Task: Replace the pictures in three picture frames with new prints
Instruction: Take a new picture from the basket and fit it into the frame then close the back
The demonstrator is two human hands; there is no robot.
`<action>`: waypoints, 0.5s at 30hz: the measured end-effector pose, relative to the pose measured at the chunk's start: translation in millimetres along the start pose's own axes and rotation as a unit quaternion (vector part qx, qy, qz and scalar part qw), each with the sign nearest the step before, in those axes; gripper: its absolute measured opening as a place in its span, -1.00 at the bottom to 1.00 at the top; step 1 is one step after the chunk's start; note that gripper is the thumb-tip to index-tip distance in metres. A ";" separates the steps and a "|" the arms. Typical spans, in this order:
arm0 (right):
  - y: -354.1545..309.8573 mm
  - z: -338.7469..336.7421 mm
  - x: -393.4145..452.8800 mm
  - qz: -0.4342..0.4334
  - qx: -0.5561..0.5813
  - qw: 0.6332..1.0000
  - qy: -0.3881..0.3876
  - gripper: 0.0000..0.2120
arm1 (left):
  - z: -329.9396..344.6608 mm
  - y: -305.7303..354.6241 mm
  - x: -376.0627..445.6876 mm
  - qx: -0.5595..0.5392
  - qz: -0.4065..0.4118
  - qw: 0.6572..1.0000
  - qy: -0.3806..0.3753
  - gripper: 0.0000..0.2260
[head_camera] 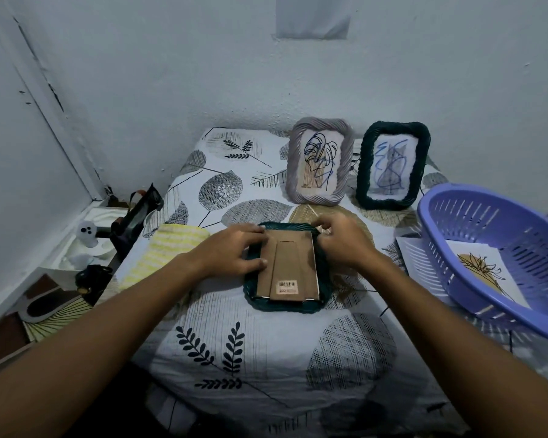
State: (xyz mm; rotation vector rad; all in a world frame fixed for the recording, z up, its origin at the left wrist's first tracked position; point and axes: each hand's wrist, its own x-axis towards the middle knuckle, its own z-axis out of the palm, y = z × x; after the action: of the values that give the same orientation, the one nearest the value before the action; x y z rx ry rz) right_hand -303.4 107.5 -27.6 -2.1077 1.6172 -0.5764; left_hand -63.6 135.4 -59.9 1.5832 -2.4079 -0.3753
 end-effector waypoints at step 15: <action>21.2 5.8 -5.0 -0.034 -0.039 0.991 -0.126 -0.49 | 7.4 -3.2 0.6 -0.007 0.006 0.999 -0.031 -0.30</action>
State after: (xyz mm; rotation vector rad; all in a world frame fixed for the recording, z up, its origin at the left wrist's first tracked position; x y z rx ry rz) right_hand -318.2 107.8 -44.6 -2.1970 1.4534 -0.2589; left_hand -63.5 134.2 -67.9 1.5721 -2.4538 -0.4450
